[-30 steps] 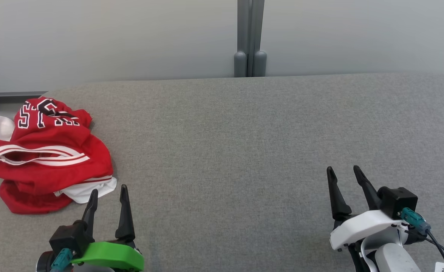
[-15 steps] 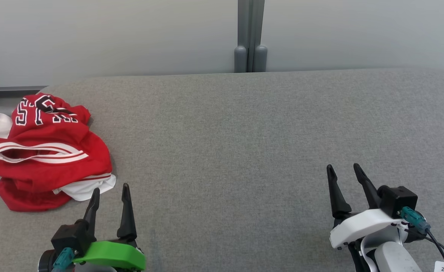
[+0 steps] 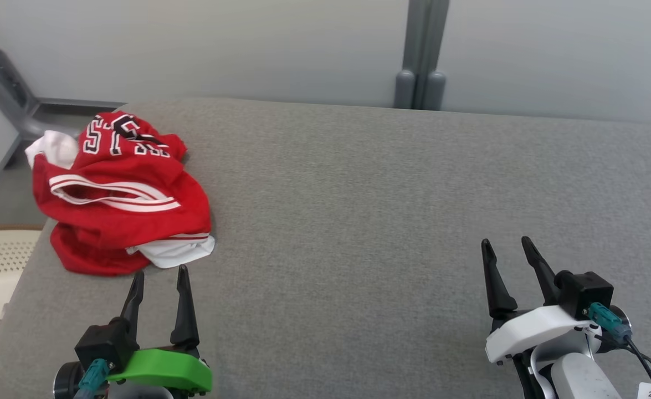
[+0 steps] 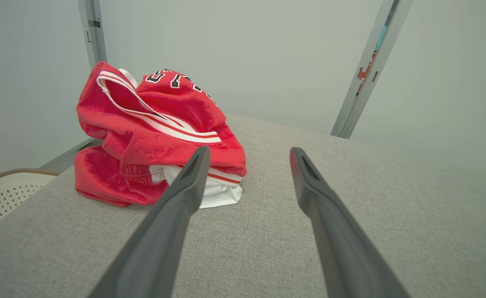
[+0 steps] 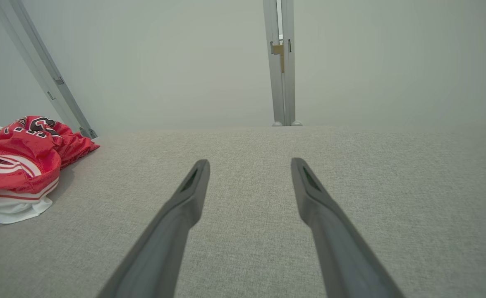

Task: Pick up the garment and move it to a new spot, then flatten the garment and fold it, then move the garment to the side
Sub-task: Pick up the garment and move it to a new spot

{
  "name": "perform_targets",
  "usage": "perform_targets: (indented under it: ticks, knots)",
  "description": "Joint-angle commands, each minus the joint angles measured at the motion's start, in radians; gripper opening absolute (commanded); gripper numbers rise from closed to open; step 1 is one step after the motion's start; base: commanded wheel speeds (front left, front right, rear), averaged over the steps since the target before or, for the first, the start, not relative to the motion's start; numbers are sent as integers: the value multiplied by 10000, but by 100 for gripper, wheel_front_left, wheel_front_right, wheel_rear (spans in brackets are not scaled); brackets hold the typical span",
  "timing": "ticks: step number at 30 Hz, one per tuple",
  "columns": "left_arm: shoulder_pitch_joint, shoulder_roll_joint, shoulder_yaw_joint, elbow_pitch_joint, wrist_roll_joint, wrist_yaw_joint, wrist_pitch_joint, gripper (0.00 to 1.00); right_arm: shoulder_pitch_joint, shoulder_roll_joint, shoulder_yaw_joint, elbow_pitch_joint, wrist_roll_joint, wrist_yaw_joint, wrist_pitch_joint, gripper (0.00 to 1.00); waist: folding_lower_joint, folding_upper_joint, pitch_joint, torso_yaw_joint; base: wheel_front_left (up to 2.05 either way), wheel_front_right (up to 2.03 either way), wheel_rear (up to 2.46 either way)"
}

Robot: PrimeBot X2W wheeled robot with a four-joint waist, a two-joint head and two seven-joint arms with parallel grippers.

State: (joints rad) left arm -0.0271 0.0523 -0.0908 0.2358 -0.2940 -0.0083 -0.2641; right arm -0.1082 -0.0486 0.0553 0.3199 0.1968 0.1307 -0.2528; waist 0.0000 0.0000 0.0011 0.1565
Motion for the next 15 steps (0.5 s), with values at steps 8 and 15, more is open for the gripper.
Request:
perform_targets:
  ticks: [8, 15]
  knots:
    - [248, 176, 281, -158, 22, 192, -7, 100, -99, -33, 133, -81, 50, 1, -39, 100, 0, 0, 32, 2369, 0, 0, 0]
    - [422, 204, 355, -244, -11, 261, -7, 100, -162, -34, 215, -1, 73, 1, -54, 100, 0, 0, -2, 3478, 0, 0, 0]
